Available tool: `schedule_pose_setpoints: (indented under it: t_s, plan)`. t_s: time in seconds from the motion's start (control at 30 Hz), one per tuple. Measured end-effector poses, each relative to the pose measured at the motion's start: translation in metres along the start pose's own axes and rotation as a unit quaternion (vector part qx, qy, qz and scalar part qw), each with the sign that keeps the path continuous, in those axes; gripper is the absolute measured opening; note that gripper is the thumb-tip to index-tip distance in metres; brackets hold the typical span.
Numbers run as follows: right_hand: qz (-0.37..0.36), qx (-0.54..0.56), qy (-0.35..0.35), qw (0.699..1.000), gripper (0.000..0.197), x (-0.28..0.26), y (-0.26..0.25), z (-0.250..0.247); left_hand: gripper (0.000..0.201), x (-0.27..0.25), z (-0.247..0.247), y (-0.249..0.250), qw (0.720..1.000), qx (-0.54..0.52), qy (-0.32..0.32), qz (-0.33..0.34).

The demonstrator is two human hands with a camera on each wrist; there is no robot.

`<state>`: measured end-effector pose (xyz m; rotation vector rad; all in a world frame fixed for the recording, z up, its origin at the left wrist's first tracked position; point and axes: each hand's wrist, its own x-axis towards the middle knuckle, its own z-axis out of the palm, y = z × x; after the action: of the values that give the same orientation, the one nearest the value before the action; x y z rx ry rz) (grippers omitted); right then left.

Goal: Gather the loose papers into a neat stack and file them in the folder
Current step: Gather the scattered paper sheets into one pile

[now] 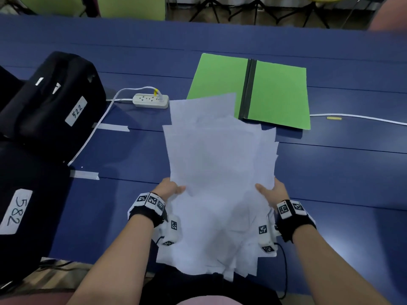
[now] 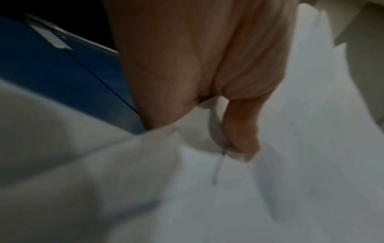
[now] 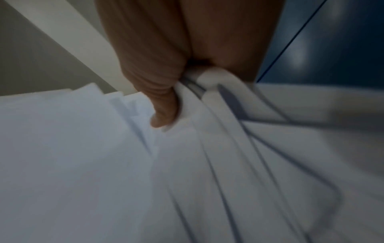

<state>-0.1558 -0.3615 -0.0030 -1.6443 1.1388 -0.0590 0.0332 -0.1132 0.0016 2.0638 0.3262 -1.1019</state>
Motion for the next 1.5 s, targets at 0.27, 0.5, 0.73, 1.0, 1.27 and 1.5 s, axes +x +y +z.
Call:
schedule_pose_setpoints:
  t_s: [0.27,0.5,0.73,1.0,1.27,1.5]
  plan:
    - [0.114,-0.019,0.140,0.983,0.084,0.010,-0.002,0.002,0.075,0.015,-0.003,-0.018,0.998,-0.062,-0.032,0.004]
    - [0.159,0.103,0.018,0.982,0.055,0.011,-0.005,0.009,0.044,0.018,0.005,-0.010,0.997,0.072,-0.022,0.023]
    - [0.145,-0.046,0.063,0.986,0.044,0.008,0.015,0.014,0.077,0.018,0.004,-0.019,0.998,-0.023,-0.050,0.006]
    - [0.063,0.040,0.009,0.997,0.060,-0.008,-0.003,0.023,0.075,0.019,0.015,-0.016,0.998,-0.044,-0.021,0.027]
    - [-0.036,0.032,0.001,0.999,0.055,-0.031,-0.026,0.017,0.110,0.013,0.030,-0.025,0.994,-0.076,0.059,0.059]
    - [0.192,0.121,0.050,0.973,0.077,-0.016,0.014,-0.012,0.043,0.015,0.009,-0.039,0.981,-0.169,0.066,0.067]
